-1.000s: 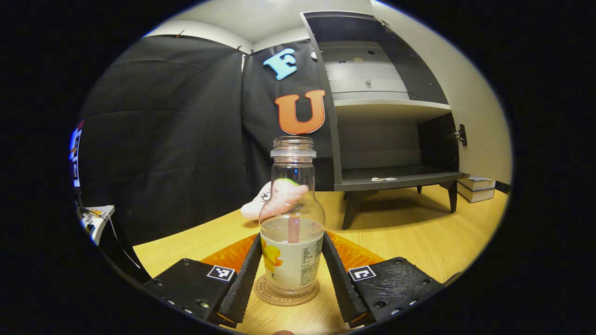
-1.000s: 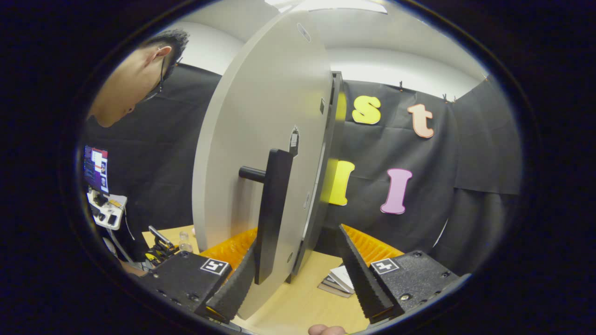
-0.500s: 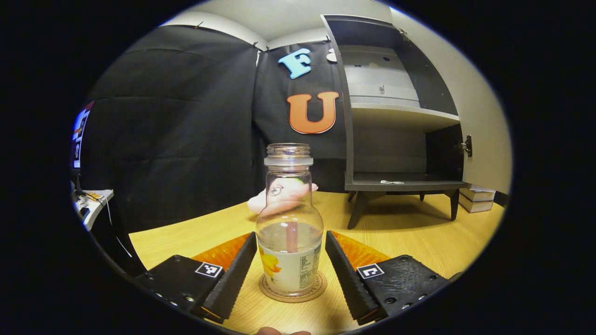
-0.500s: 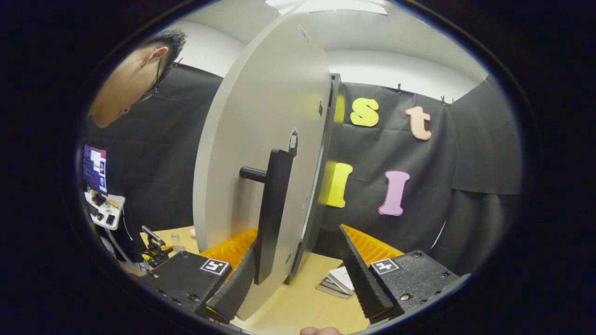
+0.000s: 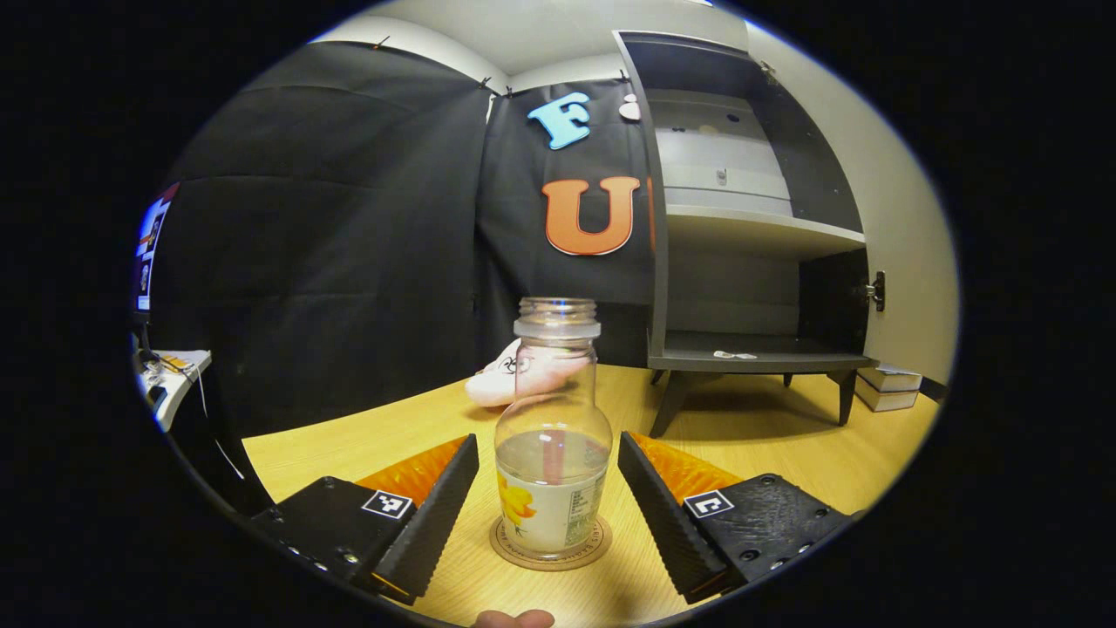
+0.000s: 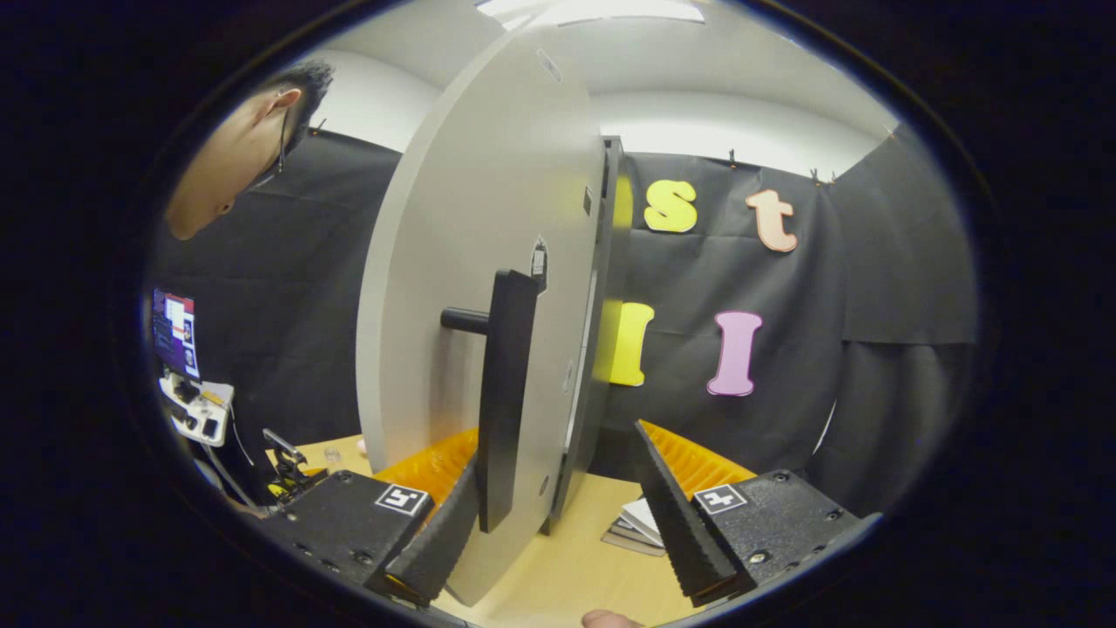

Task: Open the cabinet door with the right hand, grasp the bottle in the cabinet with the left hand and place it on the coaster, then close the cabinet door with the right hand.

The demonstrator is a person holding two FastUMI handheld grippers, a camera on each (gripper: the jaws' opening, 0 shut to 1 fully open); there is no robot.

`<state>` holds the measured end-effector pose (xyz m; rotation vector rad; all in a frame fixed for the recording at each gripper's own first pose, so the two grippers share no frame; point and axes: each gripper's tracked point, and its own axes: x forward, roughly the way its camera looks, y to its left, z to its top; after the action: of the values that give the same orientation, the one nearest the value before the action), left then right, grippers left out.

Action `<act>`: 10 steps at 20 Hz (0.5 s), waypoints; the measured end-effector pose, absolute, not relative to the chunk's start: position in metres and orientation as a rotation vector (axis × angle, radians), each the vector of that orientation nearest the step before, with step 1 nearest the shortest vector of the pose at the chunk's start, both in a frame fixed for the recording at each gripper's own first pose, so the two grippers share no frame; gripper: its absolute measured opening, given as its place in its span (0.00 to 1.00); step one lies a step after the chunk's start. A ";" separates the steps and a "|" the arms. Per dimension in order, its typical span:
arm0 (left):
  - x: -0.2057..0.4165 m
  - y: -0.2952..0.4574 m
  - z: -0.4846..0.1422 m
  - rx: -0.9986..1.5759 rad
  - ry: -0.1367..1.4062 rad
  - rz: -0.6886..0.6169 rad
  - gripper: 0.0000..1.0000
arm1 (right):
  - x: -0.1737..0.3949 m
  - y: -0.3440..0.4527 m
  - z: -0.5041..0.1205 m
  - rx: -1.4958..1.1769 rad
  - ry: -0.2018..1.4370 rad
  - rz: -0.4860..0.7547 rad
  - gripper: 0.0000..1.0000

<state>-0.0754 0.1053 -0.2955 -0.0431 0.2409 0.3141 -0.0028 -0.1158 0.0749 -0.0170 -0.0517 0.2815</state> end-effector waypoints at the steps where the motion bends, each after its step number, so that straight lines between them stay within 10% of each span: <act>1: -0.085 0.103 -0.295 -0.035 0.276 0.307 0.97 | -0.003 -0.116 0.076 -0.009 -0.063 0.277 0.96; 10: -0.136 0.096 -0.164 -0.011 0.309 0.237 0.97 | -0.009 -0.115 0.074 0.074 -0.131 0.199 0.93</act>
<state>-0.1362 0.0957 -0.1640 -0.0109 0.3087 0.2366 -0.0090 -0.1148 0.0740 0.0745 -0.1309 0.1990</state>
